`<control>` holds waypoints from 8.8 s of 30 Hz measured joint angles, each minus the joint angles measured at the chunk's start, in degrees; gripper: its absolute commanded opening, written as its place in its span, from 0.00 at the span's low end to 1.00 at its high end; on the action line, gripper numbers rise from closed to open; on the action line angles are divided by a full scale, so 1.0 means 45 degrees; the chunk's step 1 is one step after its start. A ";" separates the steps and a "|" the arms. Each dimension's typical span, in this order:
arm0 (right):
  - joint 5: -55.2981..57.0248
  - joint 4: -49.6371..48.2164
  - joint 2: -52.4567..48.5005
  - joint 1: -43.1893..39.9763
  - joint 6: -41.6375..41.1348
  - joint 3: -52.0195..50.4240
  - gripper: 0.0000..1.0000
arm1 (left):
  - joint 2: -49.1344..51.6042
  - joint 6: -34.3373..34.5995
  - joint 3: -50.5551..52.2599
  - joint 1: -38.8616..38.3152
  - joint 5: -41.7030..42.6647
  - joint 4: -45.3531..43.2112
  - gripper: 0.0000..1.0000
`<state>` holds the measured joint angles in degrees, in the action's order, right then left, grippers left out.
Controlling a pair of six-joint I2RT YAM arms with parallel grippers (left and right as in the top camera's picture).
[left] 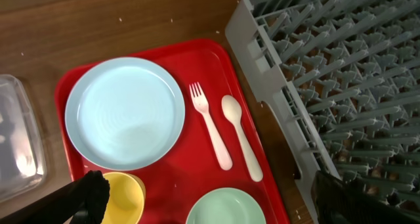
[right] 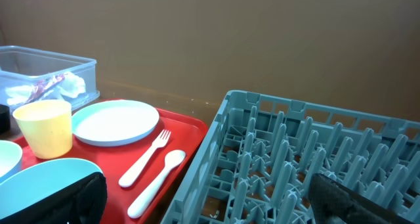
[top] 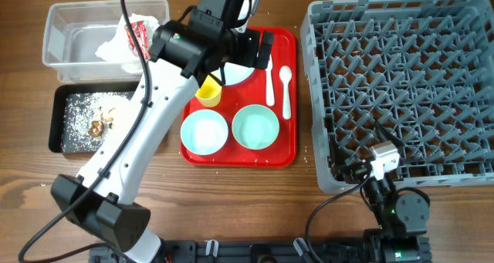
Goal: Sort waste into correct bins and load items into the dishwasher rack
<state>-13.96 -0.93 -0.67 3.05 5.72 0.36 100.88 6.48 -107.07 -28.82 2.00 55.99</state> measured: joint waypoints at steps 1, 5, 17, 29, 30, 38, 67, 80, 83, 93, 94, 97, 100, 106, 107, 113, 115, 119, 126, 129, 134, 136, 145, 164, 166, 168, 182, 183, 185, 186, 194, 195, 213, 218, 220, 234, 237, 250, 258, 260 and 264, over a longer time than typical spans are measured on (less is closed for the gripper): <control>0.0000 0.0000 -0.0005 0.0000 0.0000 0.0000 1.00 | 0.0000 -0.0053 -0.0131 -0.0005 0.0000 0.0087 1.00; 0.0000 0.0000 0.0000 0.0000 0.0000 0.0000 1.00 | 0.0000 -0.0097 -0.0277 0.0000 0.0000 0.0253 1.00; 0.0000 0.0000 0.0000 0.0000 0.0000 0.0000 1.00 | 0.0005 -0.0287 -0.0277 -0.0005 -0.0005 0.0758 1.00; 0.0000 0.0000 0.0000 0.0000 0.0000 0.0000 1.00 | 0.0005 -0.0296 -0.0282 -0.0005 -0.0005 0.2356 1.00; 0.0000 0.0000 0.0000 0.0000 0.0000 0.0000 1.00 | 0.0005 -0.0296 -0.0282 -0.0005 -0.0005 0.2370 1.00; 0.0000 0.0000 0.0000 0.0000 0.0000 0.0000 1.00 | 0.0005 -0.0296 -0.0282 0.0000 0.0000 0.2259 1.00; 0.0000 0.0000 -0.0005 0.0000 0.0000 0.0000 1.00 | 0.0005 -0.0301 -0.0282 0.0000 0.0000 0.2006 1.00; 0.0000 0.0000 -0.0005 0.0000 0.0000 0.0000 1.00 | 0.0005 -0.0447 -0.0282 -0.0005 -0.0005 0.1481 1.00; 0.0000 0.0000 0.0000 0.0000 0.0000 0.0000 1.00 | 0.0005 -0.0525 -0.0282 -0.0005 -0.0005 0.1268 1.00; 0.0000 0.0000 0.0000 0.0000 0.0000 0.0000 1.00 | 0.0991 -0.0529 -0.0296 -0.0005 -0.0005 0.1171 1.00; 0.0000 0.0000 0.0000 0.0000 0.0000 0.0000 1.00 | 0.1069 -0.0529 -0.0296 -0.0005 -0.0005 0.1161 0.99; 0.0000 0.0000 0.0000 0.0000 0.0000 0.0000 1.00 | 0.1112 -0.0529 -0.0296 -0.0005 -0.0005 0.1161 0.97; 0.0000 0.0000 -0.0005 0.0000 0.0000 0.0000 1.00 | 0.1122 -0.0403 -0.0296 -0.0005 -0.0010 0.1243 0.94; 0.0000 0.0000 0.0000 0.0000 0.0000 0.0000 0.99 | 0.1321 0.0641 -0.0301 0.0015 -0.0583 0.2050 0.83; 0.0000 0.0000 0.0000 0.0000 0.0000 0.0000 1.00 | 0.1428 0.0811 -0.0301 0.0024 -0.0656 0.2254 0.82; 0.0015 -0.0005 -0.0005 0.0000 0.0131 0.0000 1.00 | 0.2157 0.1734 0.0019 0.0287 -0.1001 0.2579 0.79; 0.0267 0.0015 0.0000 0.0000 0.0797 0.0000 1.00 | 0.2361 0.1948 0.0262 0.0505 -0.1205 0.2594 0.79; 0.0641 0.0019 0.0000 0.0000 0.2526 0.0000 1.00 | 0.2623 0.2283 0.0393 0.1307 -0.1336 0.2565 0.79; 0.0869 0.0019 0.0000 0.0000 0.4595 0.0000 1.00 | 0.2633 0.2152 0.0393 0.3011 -0.0588 0.2322 0.74; 0.0865 0.0019 -0.0005 0.0000 0.4925 0.0000 0.99 | 0.2633 0.1928 0.0393 0.3181 -0.0170 0.2317 0.72; 0.0816 0.0015 -0.0005 0.0000 0.4677 0.0000 1.00 | 0.2633 0.1341 0.0393 0.3133 0.0209 0.2414 0.68; 0.0763 0.0005 -0.0005 0.0000 0.4405 0.0000 1.00 | 0.2662 0.1093 0.0393 0.3133 0.0248 0.2521 0.67; 0.0627 0.0010 -0.0005 0.0000 0.2365 0.0000 1.00 | 0.3031 0.0219 0.1093 0.2871 0.0738 0.2351 0.60; 0.0529 0.0010 0.0000 0.0000 -0.0083 0.0000 1.00 | 0.3531 0.0146 0.1744 0.3487 -0.0287 0.1409 0.52; 0.0525 0.0010 0.0000 0.0000 -0.0087 0.0000 1.00 | 0.3672 0.0243 0.1977 0.3487 -0.0287 0.1263 0.51; 0.0529 0.0010 -0.0005 0.0000 -0.0117 0.0000 1.00 | 0.3769 0.0291 0.2084 0.3487 -0.0287 0.1214 0.51; 0.0529 0.0010 0.0000 0.0000 -0.0126 0.0000 1.00 | 0.4401 0.0646 0.2103 0.3487 -0.0282 0.1083 0.04; 0.0525 0.0010 0.0000 0.0000 -0.0136 0.0000 1.00 | 0.4430 0.0656 0.2108 0.3487 -0.0243 0.1103 0.04; 0.0534 0.0010 0.0000 0.0000 -0.0345 0.0000 1.00 | 0.4430 0.0729 0.2108 0.3483 -0.0238 0.1103 0.04; 0.0534 0.0005 0.0000 0.0000 -0.0491 0.0000 1.00 | 0.4430 0.0733 0.2108 0.3483 -0.0228 0.1112 0.04; 0.0593 0.1001 -0.0563 0.0000 -0.2205 0.1093 1.00 | 0.4362 0.0821 0.2079 0.3487 0.1156 0.1229 0.04; 0.0593 0.1156 -0.0806 0.0000 -0.2370 0.1433 1.00 | 0.4318 0.0816 0.2050 0.3483 0.1350 0.1311 0.04; -0.2404 0.4998 -1.1778 -0.0024 -0.3371 1.1638 1.00 | 0.1948 0.0806 0.0821 0.4561 0.6951 0.1549 0.04; -0.4367 0.2341 -1.4095 -0.0034 -0.6013 1.1647 0.74 | 0.1948 0.0811 0.0821 0.5110 0.9146 0.1292 0.04; -0.4959 0.1515 -1.4858 -0.0039 -0.7043 1.1647 0.73 | 0.1948 0.0811 0.0821 0.5139 0.9967 0.1268 0.04; -1.0346 -0.4401 -1.7082 0.0238 -0.7961 1.1647 0.84 | 0.1948 0.0811 0.0821 0.5129 1.5237 0.1214 0.04; -1.0525 -0.4881 -1.7141 0.0709 -0.7480 1.1647 0.84 | 0.1948 0.0811 0.0821 0.5051 1.6218 0.1243 0.04; -0.9500 -0.5921 -1.7141 0.1826 -0.6625 1.1647 0.86 | 0.1948 0.0811 0.0821 0.4007 1.7495 0.2671 0.04; -1.0720 -0.6970 -1.7141 0.1826 -0.6086 1.1647 0.73 | 0.1948 0.0811 0.0821 0.3580 1.7539 0.3740 0.04; -1.1196 -0.6970 -1.7141 0.1821 -0.5736 1.1647 0.76 | 0.1948 0.0806 0.0821 0.3580 1.7558 0.3954 0.04; -1.2055 -0.6989 -1.7257 0.1690 -0.5139 1.1647 0.78 | 0.1948 0.0806 0.0821 0.3580 1.7578 0.4692 0.04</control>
<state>-68.20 -32.38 -78.32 10.66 -17.41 52.77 109.65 10.11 -103.37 -12.71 81.10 77.10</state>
